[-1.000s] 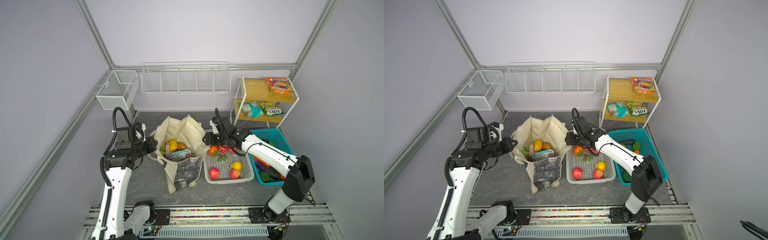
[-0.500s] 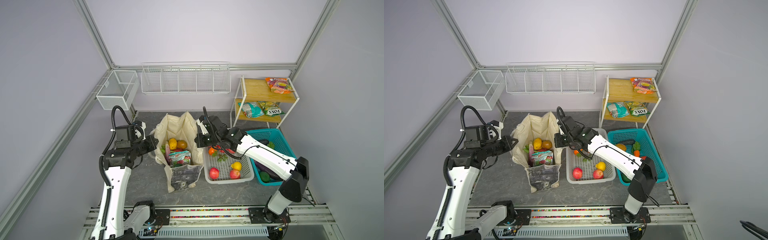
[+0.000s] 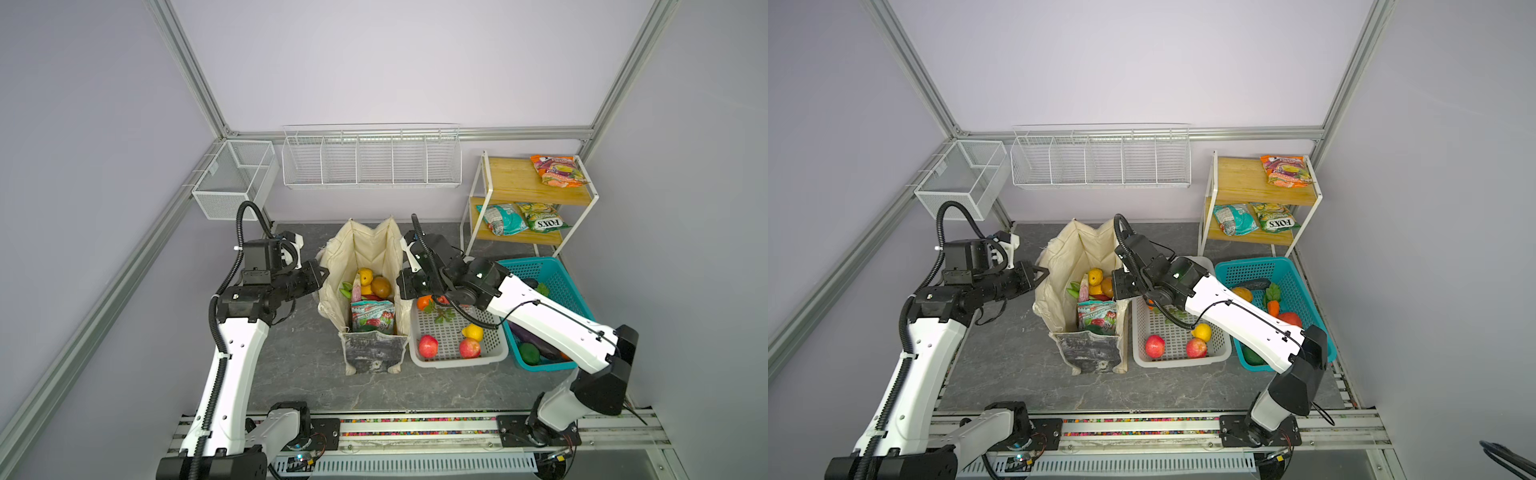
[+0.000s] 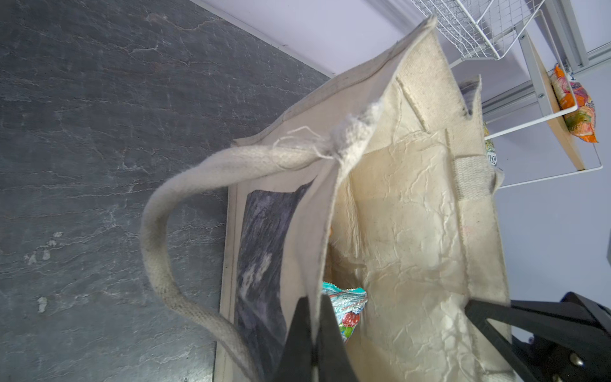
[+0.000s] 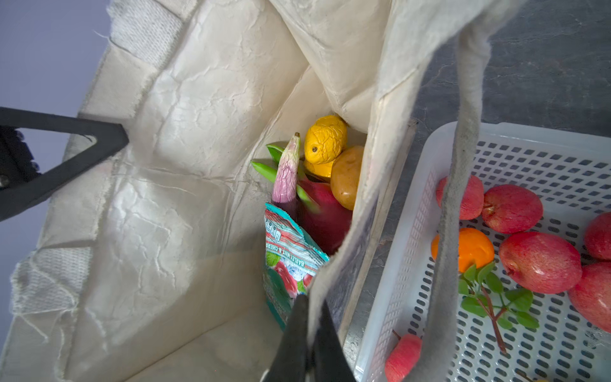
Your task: Place the food into the grocery bag and tie it
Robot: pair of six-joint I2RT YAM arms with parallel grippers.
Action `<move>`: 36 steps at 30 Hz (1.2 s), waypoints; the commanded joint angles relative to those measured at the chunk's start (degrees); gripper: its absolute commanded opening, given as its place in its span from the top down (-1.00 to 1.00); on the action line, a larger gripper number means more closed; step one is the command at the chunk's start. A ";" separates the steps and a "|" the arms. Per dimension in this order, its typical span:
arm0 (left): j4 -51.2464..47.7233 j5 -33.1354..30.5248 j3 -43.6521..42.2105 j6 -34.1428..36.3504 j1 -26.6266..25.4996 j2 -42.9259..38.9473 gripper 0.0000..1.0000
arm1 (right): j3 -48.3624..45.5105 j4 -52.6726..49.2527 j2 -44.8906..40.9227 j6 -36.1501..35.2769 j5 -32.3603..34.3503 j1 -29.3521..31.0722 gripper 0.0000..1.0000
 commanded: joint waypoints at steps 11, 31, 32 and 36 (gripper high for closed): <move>0.90 -4.47 0.27 -0.11 -0.12 -0.48 0.07 | -3.32 1.17 -1.26 0.20 3.27 -0.38 0.84; -2.86 -27.84 -1.93 -10.77 6.37 -13.77 -0.81 | -6.45 2.44 -3.79 0.48 6.42 -0.44 0.83; -2.38 -26.53 -3.90 -11.65 8.47 -15.29 -0.80 | -6.46 2.50 -3.85 0.23 6.54 -0.51 0.83; 1.48 -15.43 -12.25 -13.62 16.05 -19.15 -0.74 | -6.44 2.44 -3.64 -0.79 6.73 -0.56 0.84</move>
